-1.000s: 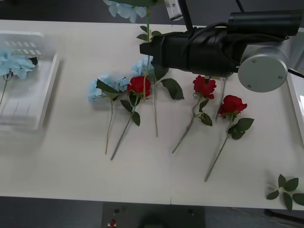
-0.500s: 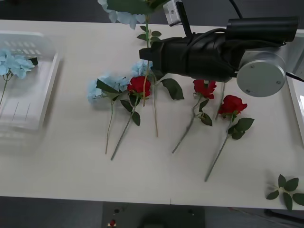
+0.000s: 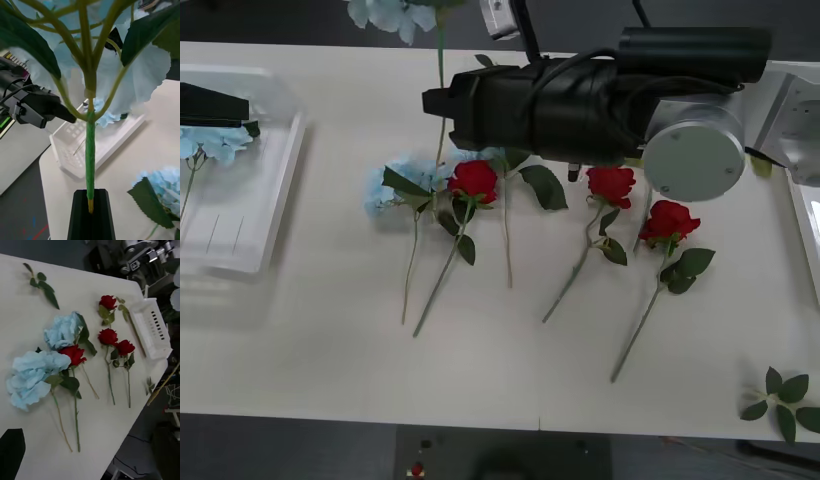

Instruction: Put the red flowers into the right box and the blue flowers into the left box

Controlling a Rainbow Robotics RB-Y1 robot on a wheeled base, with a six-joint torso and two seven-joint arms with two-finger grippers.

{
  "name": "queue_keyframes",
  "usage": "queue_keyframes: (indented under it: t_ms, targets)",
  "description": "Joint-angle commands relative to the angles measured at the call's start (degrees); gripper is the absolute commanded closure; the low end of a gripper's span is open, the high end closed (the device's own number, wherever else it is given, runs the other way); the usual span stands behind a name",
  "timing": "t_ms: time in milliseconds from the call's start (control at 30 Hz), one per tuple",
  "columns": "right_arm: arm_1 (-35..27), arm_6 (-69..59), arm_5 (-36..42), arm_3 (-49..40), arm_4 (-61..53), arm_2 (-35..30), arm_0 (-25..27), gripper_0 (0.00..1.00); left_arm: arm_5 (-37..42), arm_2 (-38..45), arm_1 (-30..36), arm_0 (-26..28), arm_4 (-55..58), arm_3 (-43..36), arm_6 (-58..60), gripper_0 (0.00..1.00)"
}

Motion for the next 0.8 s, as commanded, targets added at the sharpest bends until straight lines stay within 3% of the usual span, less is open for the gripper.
queue_keyframes:
  t_ms: [33,433,800]
  targets:
    - [1.5,0.4,-0.4,0.1,-0.2,-0.9,-1.8,1.00,0.2,0.8,-2.5,-0.3,4.1,-0.4,-7.6,0.02]
    - [2.3,0.4,-0.4,0.6,-0.3,-0.9,-1.8,1.00,-1.9,-7.1,-6.3,-0.3,14.3,-0.4,-18.9,0.03]
    - [2.3,0.4,-0.4,0.6,-0.3,-0.9,-1.8,1.00,-1.2,-11.5,-9.4,-0.5,17.9,-0.8,-22.3,0.03]
